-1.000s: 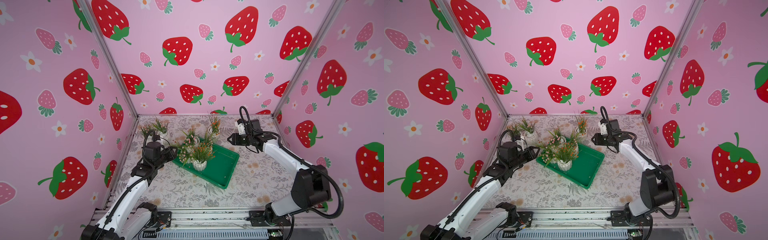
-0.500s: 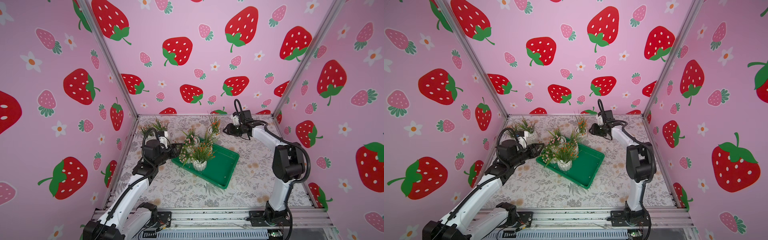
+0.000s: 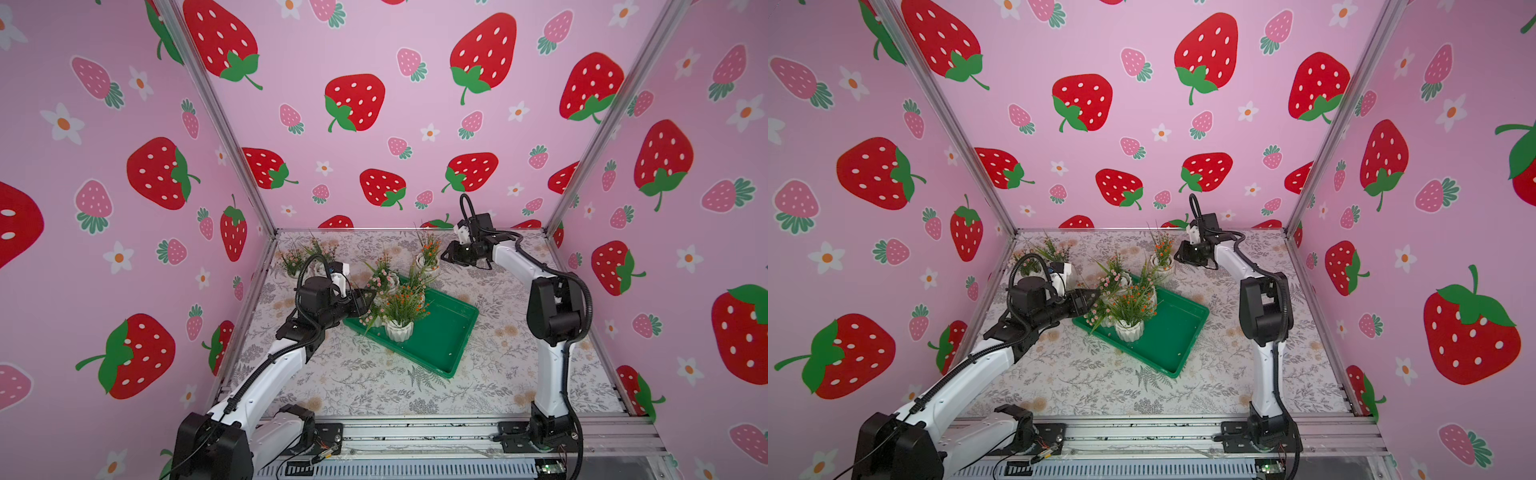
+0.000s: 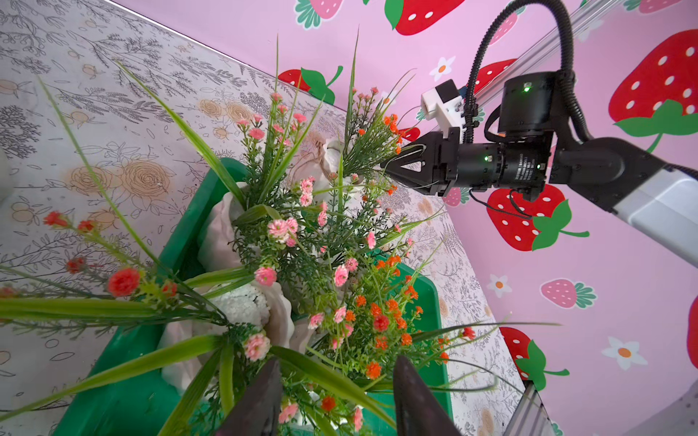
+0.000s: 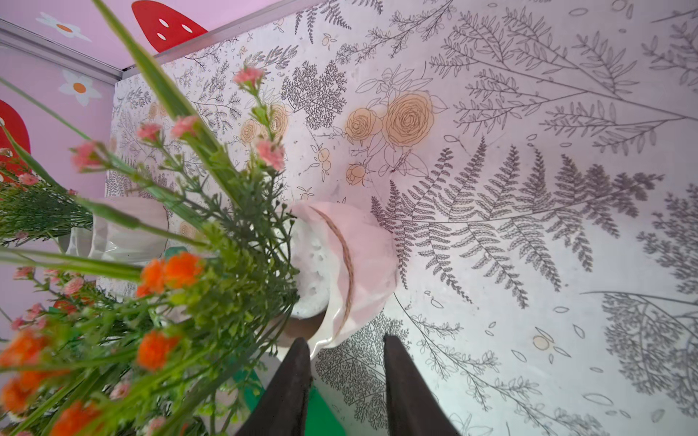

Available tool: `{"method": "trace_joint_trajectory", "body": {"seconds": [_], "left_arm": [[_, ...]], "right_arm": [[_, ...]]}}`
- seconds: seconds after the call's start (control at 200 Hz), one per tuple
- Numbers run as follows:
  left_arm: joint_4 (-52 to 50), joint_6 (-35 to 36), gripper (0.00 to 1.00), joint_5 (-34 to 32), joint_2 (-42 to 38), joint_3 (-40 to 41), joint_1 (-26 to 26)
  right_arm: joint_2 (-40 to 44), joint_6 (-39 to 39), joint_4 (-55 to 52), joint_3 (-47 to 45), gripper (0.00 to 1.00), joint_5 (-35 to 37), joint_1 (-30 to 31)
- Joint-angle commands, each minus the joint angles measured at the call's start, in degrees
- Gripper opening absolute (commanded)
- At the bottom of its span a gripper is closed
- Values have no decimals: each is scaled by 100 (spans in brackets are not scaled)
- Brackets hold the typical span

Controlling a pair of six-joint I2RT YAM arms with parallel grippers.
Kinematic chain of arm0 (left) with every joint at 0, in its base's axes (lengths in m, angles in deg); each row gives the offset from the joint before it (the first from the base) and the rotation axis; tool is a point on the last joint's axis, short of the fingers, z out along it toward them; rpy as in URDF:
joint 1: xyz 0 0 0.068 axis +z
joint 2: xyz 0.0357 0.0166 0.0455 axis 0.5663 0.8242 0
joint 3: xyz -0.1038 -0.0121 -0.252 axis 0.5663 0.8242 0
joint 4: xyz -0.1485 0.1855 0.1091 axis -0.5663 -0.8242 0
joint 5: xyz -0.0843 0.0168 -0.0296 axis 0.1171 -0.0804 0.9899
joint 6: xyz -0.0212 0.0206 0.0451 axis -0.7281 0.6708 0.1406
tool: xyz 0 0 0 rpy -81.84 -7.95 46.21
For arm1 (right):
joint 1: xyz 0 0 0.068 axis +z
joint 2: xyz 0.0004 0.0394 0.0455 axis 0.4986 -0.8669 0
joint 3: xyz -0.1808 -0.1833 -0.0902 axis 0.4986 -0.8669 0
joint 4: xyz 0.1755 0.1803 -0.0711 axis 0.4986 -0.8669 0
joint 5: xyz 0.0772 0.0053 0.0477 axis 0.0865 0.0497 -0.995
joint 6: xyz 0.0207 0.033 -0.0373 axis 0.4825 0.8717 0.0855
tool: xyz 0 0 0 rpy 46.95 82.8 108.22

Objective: Put the potted gypsophila into the storage box
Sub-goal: Pick up the baby's breath potted plant from the center of the board.

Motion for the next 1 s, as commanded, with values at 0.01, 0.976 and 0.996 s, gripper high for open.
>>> {"method": "trace_joint_trajectory", "body": {"seconds": [0.01, 0.976, 0.996], "left_arm": [[198, 111, 50, 19, 52, -242, -27], [24, 229, 50, -117, 149, -300, -28], [-9, 240, 50, -110, 151, -319, -35]], "right_arm": [[-253, -131, -304, 363, 33, -192, 34], [-1339, -786, -1562, 1841, 23, 1373, 503], [-1347, -803, -1567, 1838, 23, 1398, 504]]}}
